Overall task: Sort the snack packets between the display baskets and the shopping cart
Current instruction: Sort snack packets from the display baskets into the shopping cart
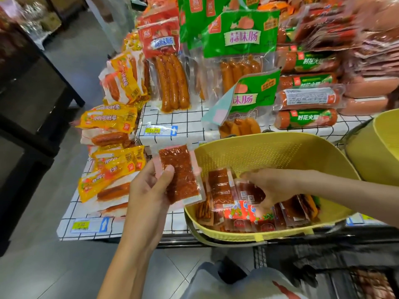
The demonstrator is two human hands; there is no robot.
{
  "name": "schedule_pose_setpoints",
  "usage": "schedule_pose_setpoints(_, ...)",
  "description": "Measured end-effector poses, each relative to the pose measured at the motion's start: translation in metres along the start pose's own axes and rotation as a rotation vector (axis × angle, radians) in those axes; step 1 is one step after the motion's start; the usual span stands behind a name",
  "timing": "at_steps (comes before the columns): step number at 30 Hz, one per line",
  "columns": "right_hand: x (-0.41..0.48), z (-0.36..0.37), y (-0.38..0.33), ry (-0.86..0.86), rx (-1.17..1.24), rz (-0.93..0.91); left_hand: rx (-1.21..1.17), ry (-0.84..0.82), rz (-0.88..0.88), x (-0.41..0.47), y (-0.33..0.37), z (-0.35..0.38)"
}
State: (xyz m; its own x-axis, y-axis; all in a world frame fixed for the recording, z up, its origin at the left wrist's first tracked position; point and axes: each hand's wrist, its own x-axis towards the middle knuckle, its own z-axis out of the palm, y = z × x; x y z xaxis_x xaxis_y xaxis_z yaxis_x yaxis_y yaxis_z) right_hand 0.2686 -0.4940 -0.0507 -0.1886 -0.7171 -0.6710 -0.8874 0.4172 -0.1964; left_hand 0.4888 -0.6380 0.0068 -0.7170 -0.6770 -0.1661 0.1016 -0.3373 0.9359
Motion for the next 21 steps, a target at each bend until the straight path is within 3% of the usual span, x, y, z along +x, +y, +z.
schedule_pose_setpoints(7,-0.009,-0.013,0.008,0.431,0.335,-0.04,0.012,-0.049,-0.016,-0.001,-0.004,0.01)
schedule_pose_setpoints(12,-0.038,-0.04,0.004,0.554,0.635,-0.147,0.028,-0.019,-0.062,0.002,-0.004,0.02)
schedule_pose_setpoints(17,-0.082,-0.051,-0.035,1.332,0.306,-0.385,-0.029,-0.06,-0.178,0.0,-0.005,0.035)
schedule_pose_setpoints(19,-0.082,-0.042,-0.057,1.414,0.219,-0.572,-0.096,-0.151,-0.206,-0.001,-0.002,0.042)
schedule_pose_setpoints(21,-0.075,-0.029,-0.071,1.28,0.12,-0.667,-0.145,-0.2,-0.216,-0.002,0.0,0.047)
